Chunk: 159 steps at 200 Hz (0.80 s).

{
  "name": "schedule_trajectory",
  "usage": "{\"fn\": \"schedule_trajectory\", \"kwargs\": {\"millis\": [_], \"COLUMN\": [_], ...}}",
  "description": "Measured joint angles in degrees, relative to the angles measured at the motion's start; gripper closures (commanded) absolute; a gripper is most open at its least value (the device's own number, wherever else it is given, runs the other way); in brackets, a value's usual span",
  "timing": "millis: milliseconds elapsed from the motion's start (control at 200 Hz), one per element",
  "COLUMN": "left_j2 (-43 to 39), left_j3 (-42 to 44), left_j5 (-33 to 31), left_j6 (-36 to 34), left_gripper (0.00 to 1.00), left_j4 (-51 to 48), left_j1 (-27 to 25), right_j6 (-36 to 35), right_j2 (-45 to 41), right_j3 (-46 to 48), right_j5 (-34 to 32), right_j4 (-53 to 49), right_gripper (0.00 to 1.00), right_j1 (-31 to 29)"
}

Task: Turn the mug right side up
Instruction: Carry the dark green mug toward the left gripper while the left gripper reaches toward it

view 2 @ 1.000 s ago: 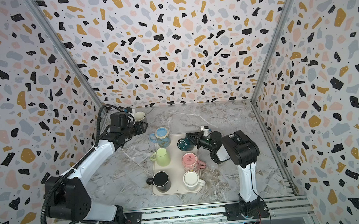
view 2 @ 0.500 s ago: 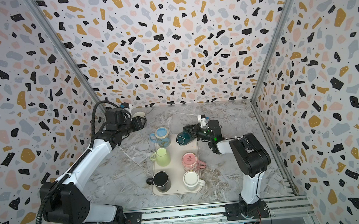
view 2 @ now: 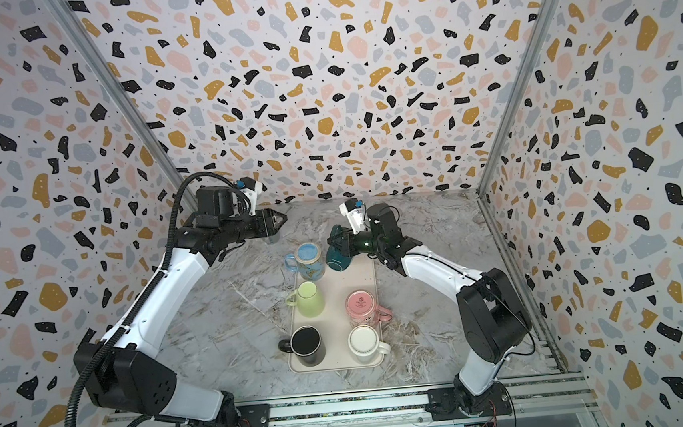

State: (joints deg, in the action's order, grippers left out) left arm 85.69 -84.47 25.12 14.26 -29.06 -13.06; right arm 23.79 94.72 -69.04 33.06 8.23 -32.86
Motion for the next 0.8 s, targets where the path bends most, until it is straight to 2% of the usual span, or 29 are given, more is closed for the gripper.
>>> {"fn": "schedule_trajectory", "kwargs": {"millis": [170,400,581,796], "left_j2": [-0.4,-1.9,-1.9,-1.9], "left_j3": [0.1,1.4,1.4,1.4], "left_j5": [8.1,13.9,15.9,16.8], "left_j6": [-0.8,-1.8,-2.7,-3.0], "left_gripper": [0.51,0.5,0.5,0.5], "left_j4": [-1.5,-2.6,-4.1,-4.1], "left_j1": [-1.8,-5.1,-6.3,-7.9], "right_j6": [-13.7,-27.2,-33.2,-36.4], "right_j2": [-3.7,-9.7,-11.2,-11.0], "right_j3": [-0.2,-0.2,-0.3,-0.8], "right_j5": [-3.8,-6.8,-7.7,-9.1], "right_j4": [-9.0,-14.3,-16.6,-19.5], "right_gripper": [1.0,1.0,1.0,1.0], "right_j1": [-4.2,-8.6,-9.7,-10.4]}}
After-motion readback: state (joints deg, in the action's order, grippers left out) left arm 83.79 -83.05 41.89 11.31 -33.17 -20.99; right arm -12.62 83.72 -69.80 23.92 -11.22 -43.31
